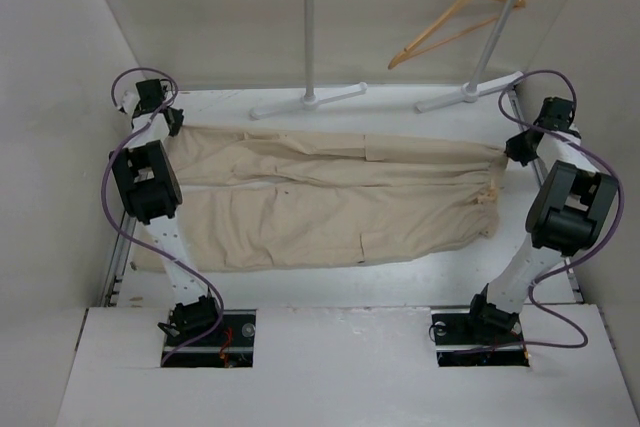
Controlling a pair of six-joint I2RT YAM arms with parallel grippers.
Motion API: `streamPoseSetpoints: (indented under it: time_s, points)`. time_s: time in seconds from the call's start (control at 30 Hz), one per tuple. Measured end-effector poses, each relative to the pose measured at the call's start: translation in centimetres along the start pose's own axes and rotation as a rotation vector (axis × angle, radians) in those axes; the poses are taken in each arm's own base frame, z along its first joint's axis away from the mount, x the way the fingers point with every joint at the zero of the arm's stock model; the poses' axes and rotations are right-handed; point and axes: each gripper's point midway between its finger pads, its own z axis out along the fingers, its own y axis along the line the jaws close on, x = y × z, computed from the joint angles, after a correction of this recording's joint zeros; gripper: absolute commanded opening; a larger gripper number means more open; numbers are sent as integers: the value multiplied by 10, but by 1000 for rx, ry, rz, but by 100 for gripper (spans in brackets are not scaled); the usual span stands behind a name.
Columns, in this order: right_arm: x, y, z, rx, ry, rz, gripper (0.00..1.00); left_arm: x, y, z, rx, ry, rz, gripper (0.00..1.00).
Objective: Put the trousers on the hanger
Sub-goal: Flatten out the trousers at the center of the board.
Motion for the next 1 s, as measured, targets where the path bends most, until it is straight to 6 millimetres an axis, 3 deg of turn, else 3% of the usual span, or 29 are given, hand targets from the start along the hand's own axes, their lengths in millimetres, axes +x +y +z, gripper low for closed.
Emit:
streamPoseSetpoints:
  time_s: [0.2,0.3,0.43,0.53,0.63,0.73,0.83,0.9,0.93,1.0]
  points:
    - [4,3,17,0,44,1,0,-18,-37,-8,84,-32,-29,1]
    - [6,8,30,1,66,-3,1,-24,-63,-3,136,-55,-30,1]
    - [3,12,39,3,69,-4,5,-19,-77,11,155,-66,-29,5]
    - [-5,21,41,-9,57,0,22,-16,-74,22,140,-76,-33,24]
    - [-14,25,44,-12,28,2,52,-20,-66,27,121,-91,-43,51]
    - [-16,26,40,-7,6,-3,66,-24,-60,24,132,-107,-55,63]
    - [-8,28,16,-14,-22,-20,74,-12,-33,1,102,-77,-53,64]
    - [4,33,-15,-38,-45,-43,74,0,-7,-33,76,-56,-52,63]
    - [11,39,-35,-68,-64,-56,68,8,9,-56,62,-46,-50,60]
    - [29,55,-79,-158,-103,-90,35,23,35,-107,53,-41,-43,55]
